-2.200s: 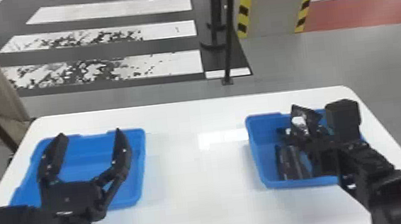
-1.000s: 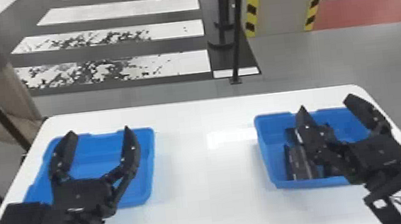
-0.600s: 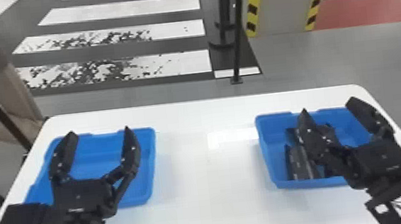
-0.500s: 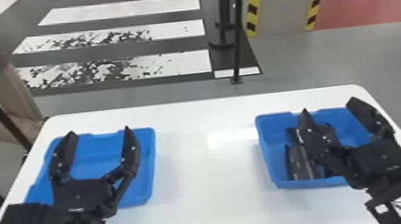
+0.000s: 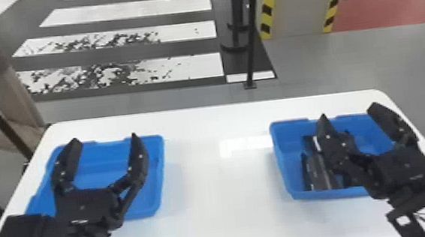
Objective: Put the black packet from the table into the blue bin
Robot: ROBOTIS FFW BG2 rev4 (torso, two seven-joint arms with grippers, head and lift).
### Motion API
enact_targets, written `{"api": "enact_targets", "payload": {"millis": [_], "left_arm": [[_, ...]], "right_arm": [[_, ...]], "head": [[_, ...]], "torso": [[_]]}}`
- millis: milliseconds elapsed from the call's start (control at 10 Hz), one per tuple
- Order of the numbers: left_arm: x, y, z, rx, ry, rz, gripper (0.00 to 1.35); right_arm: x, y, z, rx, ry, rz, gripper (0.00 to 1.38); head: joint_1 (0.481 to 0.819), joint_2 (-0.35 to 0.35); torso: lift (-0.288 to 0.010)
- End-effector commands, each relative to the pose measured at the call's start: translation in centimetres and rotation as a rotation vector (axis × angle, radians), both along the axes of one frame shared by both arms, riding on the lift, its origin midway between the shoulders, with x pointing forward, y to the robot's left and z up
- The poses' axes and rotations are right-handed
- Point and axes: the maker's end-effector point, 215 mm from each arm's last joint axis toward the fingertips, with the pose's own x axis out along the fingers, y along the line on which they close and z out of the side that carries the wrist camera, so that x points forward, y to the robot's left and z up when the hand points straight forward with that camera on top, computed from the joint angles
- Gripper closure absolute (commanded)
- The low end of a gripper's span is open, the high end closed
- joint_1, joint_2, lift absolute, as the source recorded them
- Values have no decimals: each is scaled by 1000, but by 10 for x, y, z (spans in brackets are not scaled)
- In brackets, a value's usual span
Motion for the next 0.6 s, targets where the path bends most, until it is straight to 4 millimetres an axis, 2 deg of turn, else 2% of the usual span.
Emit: {"api": "enact_targets", "payload": {"millis": [0,500], "left_arm": [[0,0,0,1,0,0,87],[1,0,0,3,0,0,88]], "right_arm": [[0,0,1,-1,-1,1,93],[1,-1,5,8,-8,-4,94]], "head": [[695,9],[695,7]], "torso": [[-110],[-110]]}}
